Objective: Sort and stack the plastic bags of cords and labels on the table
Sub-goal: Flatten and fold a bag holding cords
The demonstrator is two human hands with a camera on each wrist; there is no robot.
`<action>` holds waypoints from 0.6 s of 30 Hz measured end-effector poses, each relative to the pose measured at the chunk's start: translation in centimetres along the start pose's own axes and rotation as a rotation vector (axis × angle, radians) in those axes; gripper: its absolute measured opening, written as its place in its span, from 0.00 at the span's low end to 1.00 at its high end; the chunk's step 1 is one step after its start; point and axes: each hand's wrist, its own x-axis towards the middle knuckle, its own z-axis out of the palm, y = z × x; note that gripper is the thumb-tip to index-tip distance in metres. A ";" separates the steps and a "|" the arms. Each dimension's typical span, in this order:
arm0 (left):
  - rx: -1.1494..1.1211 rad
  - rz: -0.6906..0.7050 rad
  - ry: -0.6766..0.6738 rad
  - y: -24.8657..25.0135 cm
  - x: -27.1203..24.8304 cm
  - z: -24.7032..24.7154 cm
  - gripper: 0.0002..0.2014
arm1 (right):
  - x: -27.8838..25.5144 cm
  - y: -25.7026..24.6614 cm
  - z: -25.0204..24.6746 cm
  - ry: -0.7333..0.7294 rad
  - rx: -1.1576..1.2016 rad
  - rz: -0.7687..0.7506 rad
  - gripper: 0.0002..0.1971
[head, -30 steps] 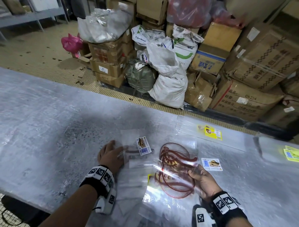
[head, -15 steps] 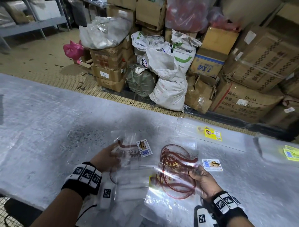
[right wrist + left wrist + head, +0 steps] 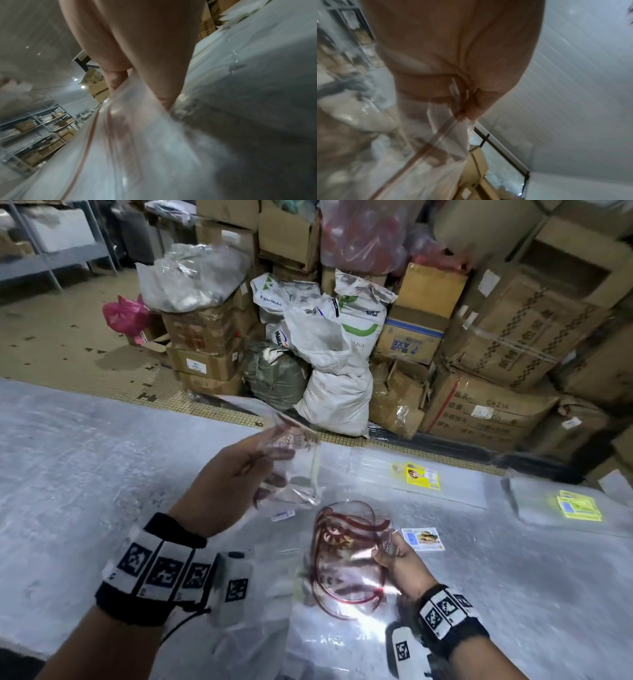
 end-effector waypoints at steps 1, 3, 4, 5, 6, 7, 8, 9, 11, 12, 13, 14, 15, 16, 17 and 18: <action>-0.076 -0.012 -0.051 0.4 -0.1 0.7 0.24 | -0.2 -0.4 0.1 -0.014 -0.025 0.007 0.17; -0.271 -0.058 -0.154 0.5 -0.1 2.1 0.27 | -0.7 -1.0 0.2 0.000 -0.025 0.044 0.17; -0.393 -0.086 -0.191 0.2 -0.1 2.8 0.28 | -1.0 -1.4 0.3 -0.009 0.006 0.043 0.17; -0.503 -0.112 -0.222 -0.4 -0.2 3.4 0.29 | -1.2 -1.7 0.3 -0.026 0.047 0.055 0.18; -0.597 -0.141 -0.258 -1.3 -0.3 4.0 0.30 | -1.5 -2.1 0.3 -0.060 0.062 0.045 0.18; -0.672 -0.176 -0.281 -2.6 -0.4 4.5 0.32 | -2.1 -2.5 0.4 -0.086 0.080 0.041 0.18; -0.728 -0.221 -0.290 -3.8 -0.5 5.2 0.33 | -2.5 -3.1 0.5 -0.127 0.123 0.042 0.17; -0.752 -0.278 -0.273 -5.2 -0.6 5.9 0.33 | -3.0 -3.5 0.6 -0.154 0.168 0.034 0.16; -0.634 -0.368 -0.204 -8.3 -0.7 7.2 0.34 | -3.3 -3.8 0.6 -0.187 0.265 0.079 0.19; -0.488 -0.365 -0.168 -9.9 -0.6 7.8 0.34 | -3.2 -3.7 0.5 -0.171 0.310 0.104 0.24; -0.291 -0.339 -0.136 -11.4 -0.6 8.2 0.32 | -3.1 -3.1 0.2 -0.153 0.360 0.118 0.26; -0.079 -0.293 -0.105 -12.6 -0.5 8.5 0.27 | -3.0 -2.4 0.0 -0.146 0.420 0.123 0.28; 0.106 -0.269 -0.065 -13.5 -0.5 8.8 0.20 | -2.8 -1.8 -0.2 -0.153 0.485 0.146 0.29; 0.215 -0.267 -0.026 -14.4 -0.4 9.0 0.14 | -2.9 -1.7 -0.3 -0.173 0.500 0.165 0.31; 0.268 -0.284 -0.023 -15.2 -0.5 8.9 0.14 | -2.9 -1.3 -0.5 -0.199 0.486 0.164 0.32; 0.288 -0.314 -0.042 -15.7 -0.5 9.0 0.20 | -2.9 -1.1 -0.5 -0.216 0.440 0.142 0.33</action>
